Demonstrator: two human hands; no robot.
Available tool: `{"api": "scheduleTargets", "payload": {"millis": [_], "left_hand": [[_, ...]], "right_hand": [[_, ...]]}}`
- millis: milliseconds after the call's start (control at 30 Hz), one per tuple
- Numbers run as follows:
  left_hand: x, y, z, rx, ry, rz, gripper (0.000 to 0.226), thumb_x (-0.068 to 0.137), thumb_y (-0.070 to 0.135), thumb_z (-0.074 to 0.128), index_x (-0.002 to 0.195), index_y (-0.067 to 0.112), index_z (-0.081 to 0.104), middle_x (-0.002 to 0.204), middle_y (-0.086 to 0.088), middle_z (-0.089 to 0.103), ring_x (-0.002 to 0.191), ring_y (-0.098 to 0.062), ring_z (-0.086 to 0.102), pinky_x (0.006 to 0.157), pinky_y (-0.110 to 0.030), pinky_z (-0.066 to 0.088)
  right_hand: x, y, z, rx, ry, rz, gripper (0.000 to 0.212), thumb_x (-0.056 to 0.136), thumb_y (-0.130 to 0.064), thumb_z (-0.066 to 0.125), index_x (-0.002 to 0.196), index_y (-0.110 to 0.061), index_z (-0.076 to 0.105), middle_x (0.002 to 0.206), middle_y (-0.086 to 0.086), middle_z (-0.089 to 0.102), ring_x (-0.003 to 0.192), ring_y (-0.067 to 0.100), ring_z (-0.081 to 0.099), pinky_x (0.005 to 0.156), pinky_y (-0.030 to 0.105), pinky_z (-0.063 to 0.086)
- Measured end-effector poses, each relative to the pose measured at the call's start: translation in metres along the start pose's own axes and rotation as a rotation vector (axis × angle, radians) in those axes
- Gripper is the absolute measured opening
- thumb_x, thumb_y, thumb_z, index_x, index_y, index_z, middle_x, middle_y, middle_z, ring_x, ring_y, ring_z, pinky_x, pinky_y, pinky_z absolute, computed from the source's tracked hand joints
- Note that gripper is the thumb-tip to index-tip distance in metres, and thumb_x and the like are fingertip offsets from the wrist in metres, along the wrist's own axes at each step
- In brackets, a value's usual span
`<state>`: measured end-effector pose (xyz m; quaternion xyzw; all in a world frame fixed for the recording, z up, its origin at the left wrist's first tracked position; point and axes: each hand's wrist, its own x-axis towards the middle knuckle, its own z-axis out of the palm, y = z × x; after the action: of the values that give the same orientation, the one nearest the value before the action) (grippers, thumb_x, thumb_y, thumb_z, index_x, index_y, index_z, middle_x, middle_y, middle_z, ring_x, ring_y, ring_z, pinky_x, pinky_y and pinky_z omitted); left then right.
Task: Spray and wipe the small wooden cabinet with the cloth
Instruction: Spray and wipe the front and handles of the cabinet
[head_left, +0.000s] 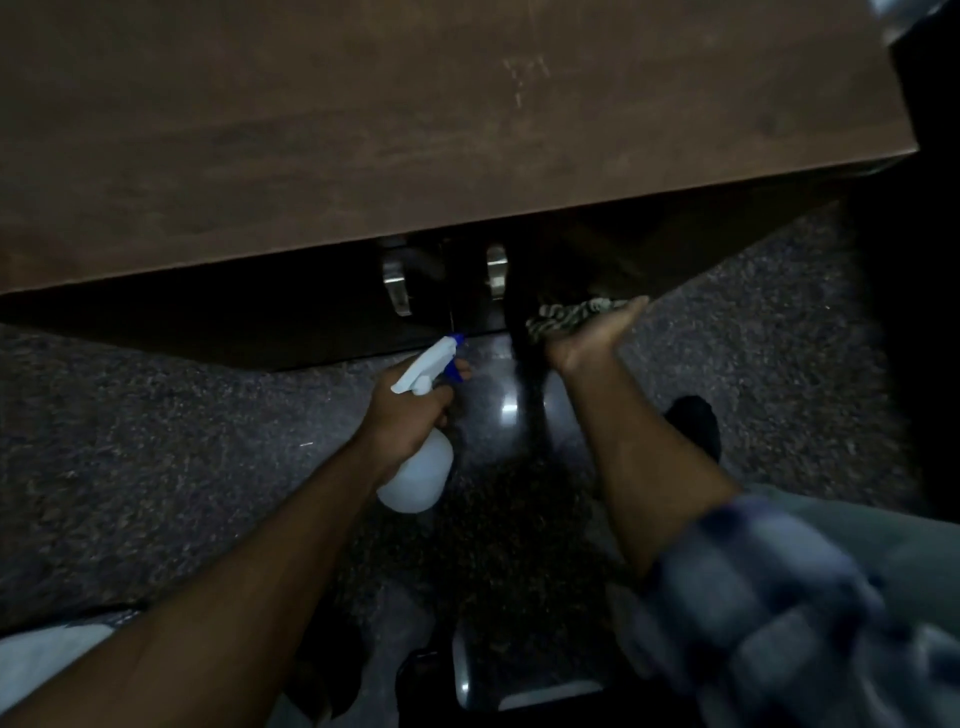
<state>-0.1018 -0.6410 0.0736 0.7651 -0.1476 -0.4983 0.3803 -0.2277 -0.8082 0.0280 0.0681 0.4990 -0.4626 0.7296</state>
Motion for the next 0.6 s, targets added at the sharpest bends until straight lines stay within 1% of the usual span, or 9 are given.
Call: {"api": "scheduleTargets", "payload": {"millis": [100, 167, 233, 300, 367, 400, 467, 500, 600], "left_hand": [[0.004, 0.014, 0.015, 0.0, -0.122, 0.011, 0.053, 0.093, -0.013, 0.057, 0.121, 0.031, 0.062, 0.094, 0.013, 0.072, 0.061, 0.011, 0.064, 0.057, -0.015, 0.049], [0.009, 0.026, 0.028, 0.038, -0.189, 0.045, 0.054, 0.093, -0.013, 0.055, 0.125, 0.03, 0.064, 0.097, 0.027, 0.07, 0.072, 0.019, 0.064, 0.07, -0.015, 0.052], [0.012, 0.041, 0.042, 0.041, -0.238, 0.067, 0.05, 0.092, -0.009, 0.057, 0.132, 0.021, 0.065, 0.106, 0.025, 0.065, 0.083, 0.019, 0.065, 0.083, -0.018, 0.053], [0.013, 0.048, 0.053, 0.04, -0.239, 0.042, 0.029, 0.089, 0.001, 0.063, 0.104, 0.024, 0.073, 0.088, 0.012, 0.067, 0.073, 0.004, 0.063, 0.074, -0.023, 0.051], [0.012, 0.054, 0.057, 0.055, -0.192, 0.027, 0.032, 0.089, 0.001, 0.063, 0.091, 0.032, 0.069, 0.067, 0.011, 0.063, 0.061, -0.004, 0.057, 0.059, -0.02, 0.046], [0.012, 0.054, 0.059, 0.054, -0.188, 0.051, 0.034, 0.09, 0.0, 0.062, 0.099, 0.032, 0.07, 0.074, 0.011, 0.067, 0.066, -0.003, 0.061, 0.064, -0.021, 0.049], [0.007, 0.054, 0.06, 0.049, -0.202, 0.101, 0.045, 0.092, -0.005, 0.059, 0.129, 0.019, 0.068, 0.115, 0.001, 0.072, 0.104, -0.01, 0.07, 0.094, -0.03, 0.054], [0.005, 0.052, 0.059, 0.046, -0.19, 0.105, 0.051, 0.094, -0.01, 0.056, 0.14, 0.012, 0.062, 0.131, -0.006, 0.068, 0.12, -0.019, 0.066, 0.105, -0.036, 0.049], [0.006, 0.034, 0.053, 0.026, -0.161, 0.116, 0.053, 0.094, -0.017, 0.054, 0.143, 0.004, 0.057, 0.14, -0.012, 0.063, 0.131, -0.031, 0.059, 0.112, -0.046, 0.042]], "right_hand": [[0.002, -0.012, -0.007, -0.055, -0.034, 0.074, 0.101, 0.085, -0.088, 0.023, 0.146, -0.014, 0.054, 0.142, 0.021, 0.058, 0.136, 0.043, 0.05, 0.117, 0.057, 0.032], [-0.011, -0.027, -0.004, 0.018, -0.096, -0.042, 0.096, 0.086, -0.086, 0.029, 0.148, -0.016, 0.053, 0.144, 0.018, 0.058, 0.134, 0.041, 0.052, 0.118, 0.056, 0.033], [-0.023, -0.041, 0.001, 0.081, -0.029, -0.186, 0.093, 0.087, -0.084, 0.032, 0.153, -0.021, 0.045, 0.151, 0.013, 0.051, 0.137, 0.038, 0.048, 0.119, 0.054, 0.031], [-0.017, -0.04, 0.006, 0.155, -0.033, -0.173, 0.094, 0.086, -0.086, 0.03, 0.155, -0.024, 0.041, 0.157, 0.009, 0.044, 0.141, 0.036, 0.044, 0.12, 0.055, 0.028], [-0.013, -0.027, 0.011, 0.042, -0.009, -0.039, 0.104, 0.081, -0.091, 0.023, 0.156, -0.021, 0.04, 0.159, 0.012, 0.04, 0.144, 0.037, 0.04, 0.12, 0.056, 0.026], [-0.012, -0.018, 0.01, -0.006, 0.003, 0.038, 0.108, 0.081, -0.092, 0.02, 0.156, -0.017, 0.04, 0.158, 0.015, 0.041, 0.143, 0.038, 0.04, 0.12, 0.056, 0.028], [-0.011, -0.016, 0.007, -0.075, 0.004, 0.115, 0.11, 0.083, -0.091, 0.015, 0.152, -0.011, 0.046, 0.15, 0.021, 0.048, 0.138, 0.041, 0.045, 0.116, 0.054, 0.033], [-0.014, -0.022, 0.007, -0.07, -0.025, 0.095, 0.109, 0.083, -0.09, 0.016, 0.15, -0.011, 0.048, 0.148, 0.021, 0.051, 0.136, 0.042, 0.047, 0.116, 0.055, 0.033], [-0.001, -0.055, 0.005, 0.013, 0.069, -0.151, 0.103, 0.084, -0.09, 0.017, 0.151, -0.018, 0.048, 0.149, 0.015, 0.051, 0.132, 0.04, 0.05, 0.118, 0.057, 0.029]]}}
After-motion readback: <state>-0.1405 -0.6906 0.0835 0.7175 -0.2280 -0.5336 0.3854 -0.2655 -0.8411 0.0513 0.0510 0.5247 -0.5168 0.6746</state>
